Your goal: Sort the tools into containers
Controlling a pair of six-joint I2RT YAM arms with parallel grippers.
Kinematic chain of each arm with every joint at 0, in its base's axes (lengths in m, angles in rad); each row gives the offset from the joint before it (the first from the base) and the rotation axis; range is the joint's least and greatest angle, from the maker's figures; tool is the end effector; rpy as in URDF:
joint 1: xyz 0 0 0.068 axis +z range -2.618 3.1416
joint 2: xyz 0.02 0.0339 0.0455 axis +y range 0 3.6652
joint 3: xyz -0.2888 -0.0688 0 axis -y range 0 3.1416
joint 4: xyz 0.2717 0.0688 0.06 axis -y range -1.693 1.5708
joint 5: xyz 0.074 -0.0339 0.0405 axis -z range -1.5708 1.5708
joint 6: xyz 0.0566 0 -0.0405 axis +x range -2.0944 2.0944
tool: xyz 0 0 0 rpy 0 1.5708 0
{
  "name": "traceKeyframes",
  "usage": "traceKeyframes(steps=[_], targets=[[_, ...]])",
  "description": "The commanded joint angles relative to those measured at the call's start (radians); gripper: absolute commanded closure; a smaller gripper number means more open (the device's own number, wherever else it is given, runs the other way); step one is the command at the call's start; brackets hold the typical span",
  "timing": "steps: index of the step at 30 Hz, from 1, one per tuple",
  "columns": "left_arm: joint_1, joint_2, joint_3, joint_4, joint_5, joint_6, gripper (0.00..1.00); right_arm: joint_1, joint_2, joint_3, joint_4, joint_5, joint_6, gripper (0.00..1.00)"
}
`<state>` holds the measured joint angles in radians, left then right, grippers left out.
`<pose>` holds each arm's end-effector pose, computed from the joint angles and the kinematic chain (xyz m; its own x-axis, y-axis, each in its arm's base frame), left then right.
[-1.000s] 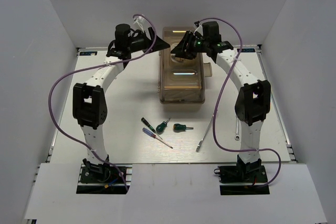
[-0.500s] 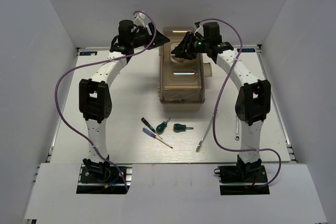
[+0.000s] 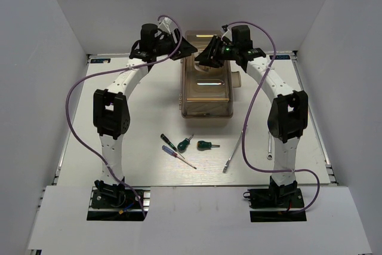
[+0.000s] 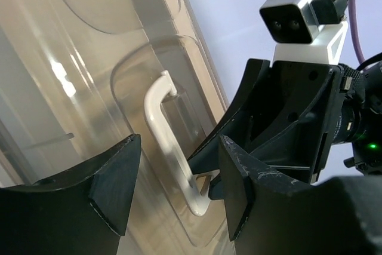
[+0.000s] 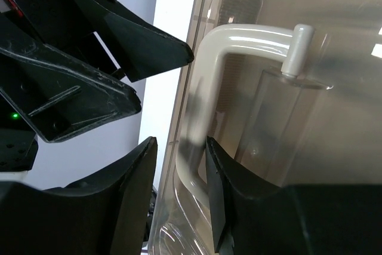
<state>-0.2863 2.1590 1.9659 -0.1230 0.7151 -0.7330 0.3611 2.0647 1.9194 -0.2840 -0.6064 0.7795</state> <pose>0.5357 -0.1964 0.3242 -0.7643 -0.3016 -0.5700 0.4032 0.4662 -0.7874 0.4975 0.2224 0.3377 -0.8218 0.3071 -0.4800 -0.2776 0.5199 0.8079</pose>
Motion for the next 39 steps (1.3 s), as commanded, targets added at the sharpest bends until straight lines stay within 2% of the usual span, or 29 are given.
traceKeyframes(steps=[1, 9, 14, 27, 35, 39], targets=[[-0.008, -0.005, 0.047, -0.053, 0.017, 0.015, 0.35, 0.015, -0.009, 0.01, 0.08, -0.062, 0.03, 0.56], [-0.017, 0.004, 0.065, -0.131, -0.022, 0.024, 0.36, 0.012, -0.015, 0.006, 0.094, -0.076, 0.044, 0.58], [-0.017, 0.045, 0.131, -0.194, -0.031, 0.015, 0.39, 0.015, -0.023, 0.0, 0.095, -0.081, 0.046, 0.58], [-0.045, 0.101, 0.212, -0.282, -0.009, 0.015, 0.4, 0.012, -0.032, -0.007, 0.114, -0.087, 0.052, 0.58], [-0.054, 0.12, 0.232, -0.314, 0.001, 0.015, 0.46, 0.01, -0.04, -0.013, 0.12, -0.093, 0.029, 0.58], [-0.063, 0.13, 0.232, -0.336, 0.001, 0.024, 0.47, 0.01, -0.067, -0.033, 0.118, -0.099, 0.0, 0.52]])
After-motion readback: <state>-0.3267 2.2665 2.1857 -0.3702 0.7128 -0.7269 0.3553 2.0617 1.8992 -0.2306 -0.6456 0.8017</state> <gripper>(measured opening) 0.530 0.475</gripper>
